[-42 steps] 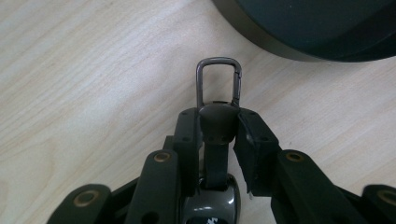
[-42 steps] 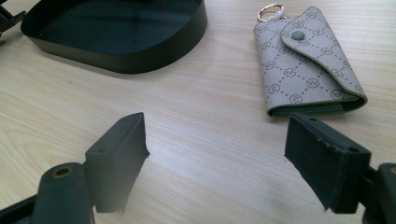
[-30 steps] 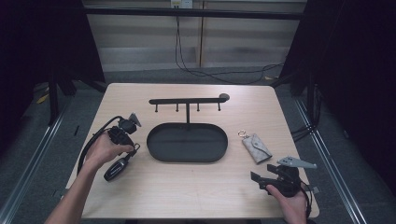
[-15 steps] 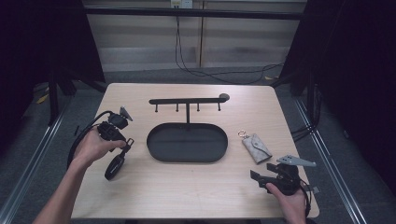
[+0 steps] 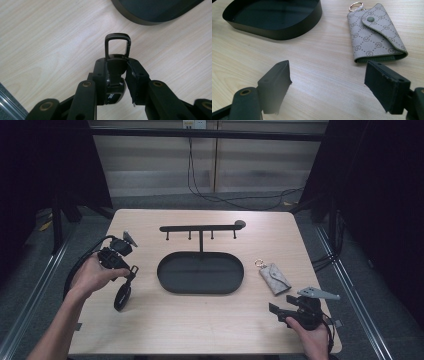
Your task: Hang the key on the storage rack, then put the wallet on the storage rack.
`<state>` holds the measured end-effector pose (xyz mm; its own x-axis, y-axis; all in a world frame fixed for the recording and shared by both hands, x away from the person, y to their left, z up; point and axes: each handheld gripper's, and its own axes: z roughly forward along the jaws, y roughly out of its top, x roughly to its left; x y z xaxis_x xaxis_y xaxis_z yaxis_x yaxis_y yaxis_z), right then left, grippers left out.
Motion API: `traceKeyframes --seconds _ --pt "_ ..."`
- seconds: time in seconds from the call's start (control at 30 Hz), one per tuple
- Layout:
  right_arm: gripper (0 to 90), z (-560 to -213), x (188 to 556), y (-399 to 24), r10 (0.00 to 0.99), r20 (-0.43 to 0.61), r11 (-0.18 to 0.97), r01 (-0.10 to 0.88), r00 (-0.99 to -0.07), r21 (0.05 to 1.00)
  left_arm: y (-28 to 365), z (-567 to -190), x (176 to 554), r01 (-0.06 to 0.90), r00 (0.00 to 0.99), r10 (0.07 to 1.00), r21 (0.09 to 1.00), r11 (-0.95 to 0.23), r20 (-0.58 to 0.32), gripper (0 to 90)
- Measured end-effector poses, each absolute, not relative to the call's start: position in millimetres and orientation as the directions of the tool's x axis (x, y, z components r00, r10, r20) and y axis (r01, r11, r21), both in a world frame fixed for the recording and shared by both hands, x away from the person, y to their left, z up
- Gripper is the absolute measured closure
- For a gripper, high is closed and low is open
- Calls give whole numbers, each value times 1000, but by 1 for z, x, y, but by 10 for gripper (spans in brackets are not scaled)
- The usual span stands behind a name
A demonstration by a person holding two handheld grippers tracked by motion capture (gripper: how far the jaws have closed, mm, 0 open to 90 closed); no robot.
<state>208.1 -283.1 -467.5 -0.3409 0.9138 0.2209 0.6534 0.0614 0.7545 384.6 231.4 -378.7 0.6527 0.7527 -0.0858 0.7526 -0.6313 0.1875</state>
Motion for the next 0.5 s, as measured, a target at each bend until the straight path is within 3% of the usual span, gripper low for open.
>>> traceKeyframes --seconds 0.5 --pt "205 -468 209 -283 915 222 57 654 -337 754 240 -361 380 746 656 749 228 -625 -93 710"
